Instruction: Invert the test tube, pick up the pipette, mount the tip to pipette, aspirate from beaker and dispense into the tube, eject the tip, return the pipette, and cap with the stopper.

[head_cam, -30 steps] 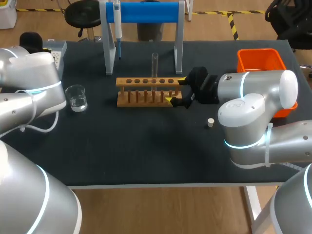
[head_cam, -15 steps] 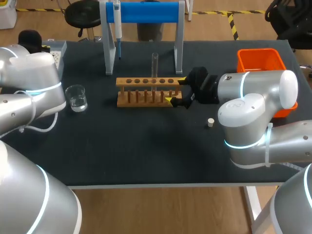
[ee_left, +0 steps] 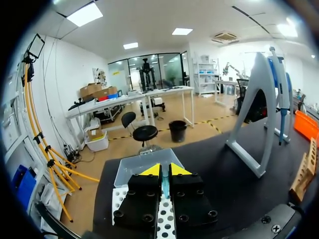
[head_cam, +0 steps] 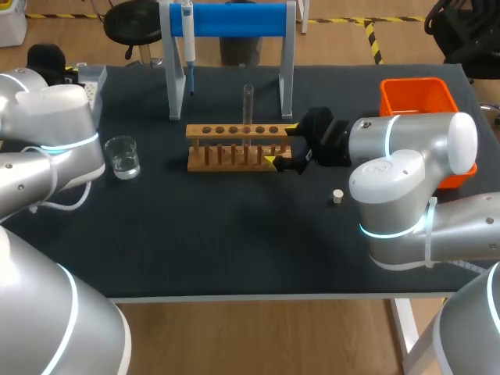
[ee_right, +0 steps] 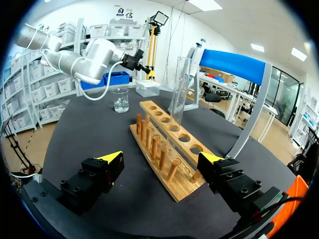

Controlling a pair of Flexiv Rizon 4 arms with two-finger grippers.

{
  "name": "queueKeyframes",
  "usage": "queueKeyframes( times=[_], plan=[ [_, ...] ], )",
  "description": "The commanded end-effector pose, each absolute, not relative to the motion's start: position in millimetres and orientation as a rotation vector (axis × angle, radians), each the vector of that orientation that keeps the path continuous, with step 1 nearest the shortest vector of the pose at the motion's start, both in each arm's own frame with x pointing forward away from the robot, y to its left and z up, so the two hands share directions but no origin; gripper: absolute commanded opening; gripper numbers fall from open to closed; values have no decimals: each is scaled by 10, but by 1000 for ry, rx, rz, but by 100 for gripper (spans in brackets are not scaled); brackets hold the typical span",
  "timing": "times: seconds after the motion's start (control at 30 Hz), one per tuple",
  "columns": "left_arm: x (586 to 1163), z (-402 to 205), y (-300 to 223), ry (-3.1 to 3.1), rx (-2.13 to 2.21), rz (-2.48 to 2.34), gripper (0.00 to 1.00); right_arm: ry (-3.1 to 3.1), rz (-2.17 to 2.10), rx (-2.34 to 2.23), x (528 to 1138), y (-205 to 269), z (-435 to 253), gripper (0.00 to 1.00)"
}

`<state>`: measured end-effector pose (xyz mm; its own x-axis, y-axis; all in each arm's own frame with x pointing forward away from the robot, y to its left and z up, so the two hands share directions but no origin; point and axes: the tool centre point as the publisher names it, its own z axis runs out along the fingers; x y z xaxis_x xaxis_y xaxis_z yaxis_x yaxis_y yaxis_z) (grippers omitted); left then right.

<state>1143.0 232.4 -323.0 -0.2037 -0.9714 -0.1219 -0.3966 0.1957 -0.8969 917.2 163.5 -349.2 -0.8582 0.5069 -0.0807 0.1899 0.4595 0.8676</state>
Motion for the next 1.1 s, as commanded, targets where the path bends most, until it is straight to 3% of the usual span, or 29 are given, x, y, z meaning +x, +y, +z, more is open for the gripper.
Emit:
queueKeyframes(
  times=[0.03, 1.1],
  plan=[
    [11403, -3204, 2305, 1713, -1285, -977, 0, 2389, 1354, 592, 9173, 1630, -3485, 100],
    [10762, -2122, 1767, 2064, -824, -999, 0, 2389, 1354, 592, 9173, 1630, -3485, 100]
  ],
)
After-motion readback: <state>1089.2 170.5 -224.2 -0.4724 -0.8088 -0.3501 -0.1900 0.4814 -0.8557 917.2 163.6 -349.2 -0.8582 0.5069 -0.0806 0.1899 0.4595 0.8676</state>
